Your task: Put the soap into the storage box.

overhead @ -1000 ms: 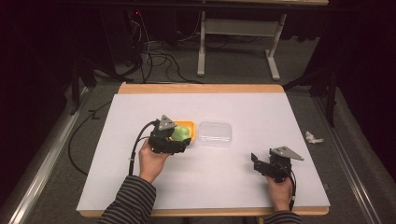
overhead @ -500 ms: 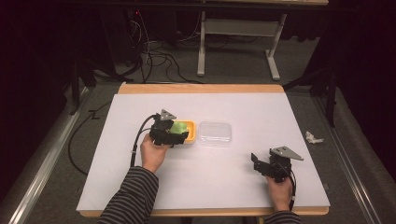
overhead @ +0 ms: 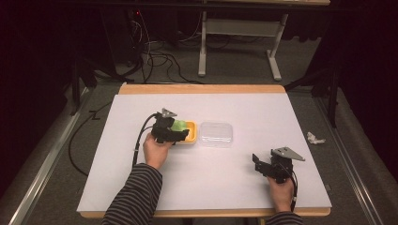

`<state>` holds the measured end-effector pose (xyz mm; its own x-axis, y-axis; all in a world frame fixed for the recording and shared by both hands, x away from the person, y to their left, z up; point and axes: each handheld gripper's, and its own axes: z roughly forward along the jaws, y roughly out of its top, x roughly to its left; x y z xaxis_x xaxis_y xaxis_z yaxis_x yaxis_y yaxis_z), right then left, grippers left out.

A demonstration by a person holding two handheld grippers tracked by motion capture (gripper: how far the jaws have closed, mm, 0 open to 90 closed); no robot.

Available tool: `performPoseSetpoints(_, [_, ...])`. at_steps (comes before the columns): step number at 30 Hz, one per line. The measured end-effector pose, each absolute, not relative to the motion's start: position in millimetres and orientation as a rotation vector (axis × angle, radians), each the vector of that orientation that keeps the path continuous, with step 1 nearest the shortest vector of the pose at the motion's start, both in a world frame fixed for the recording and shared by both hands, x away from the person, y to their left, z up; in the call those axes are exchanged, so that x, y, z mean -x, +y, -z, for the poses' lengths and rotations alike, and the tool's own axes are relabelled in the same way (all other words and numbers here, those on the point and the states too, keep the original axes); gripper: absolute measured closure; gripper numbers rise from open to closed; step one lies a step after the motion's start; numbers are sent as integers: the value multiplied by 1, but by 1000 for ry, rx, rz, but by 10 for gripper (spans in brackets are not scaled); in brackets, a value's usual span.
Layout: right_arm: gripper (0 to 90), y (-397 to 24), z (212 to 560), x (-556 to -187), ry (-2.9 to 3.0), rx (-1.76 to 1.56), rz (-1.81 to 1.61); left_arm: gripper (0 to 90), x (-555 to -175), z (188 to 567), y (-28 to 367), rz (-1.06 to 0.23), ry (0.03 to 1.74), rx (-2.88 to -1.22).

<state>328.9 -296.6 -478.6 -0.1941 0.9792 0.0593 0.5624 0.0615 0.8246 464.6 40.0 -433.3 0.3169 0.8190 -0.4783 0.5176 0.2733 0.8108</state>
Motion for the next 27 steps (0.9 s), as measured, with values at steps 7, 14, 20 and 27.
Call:
performPoseSetpoints(7, [208,-296,479,-328,1811,-1528,-1015,274,-473,446,38,-377,1376,-1405])
performPoseSetpoints(14, [208,-296,478,-328,1811,-1528,-1016,272,-476,452,36,-411,1383,-1415])
performPoseSetpoints(20, [208,-296,478,-328,1814,-1527,-1014,274,-478,455,33,-386,1387,-1405])
performPoseSetpoints(27, [209,-296,479,-329,1817,-1525,-1013,288,-477,453,33,-378,1363,-1386])
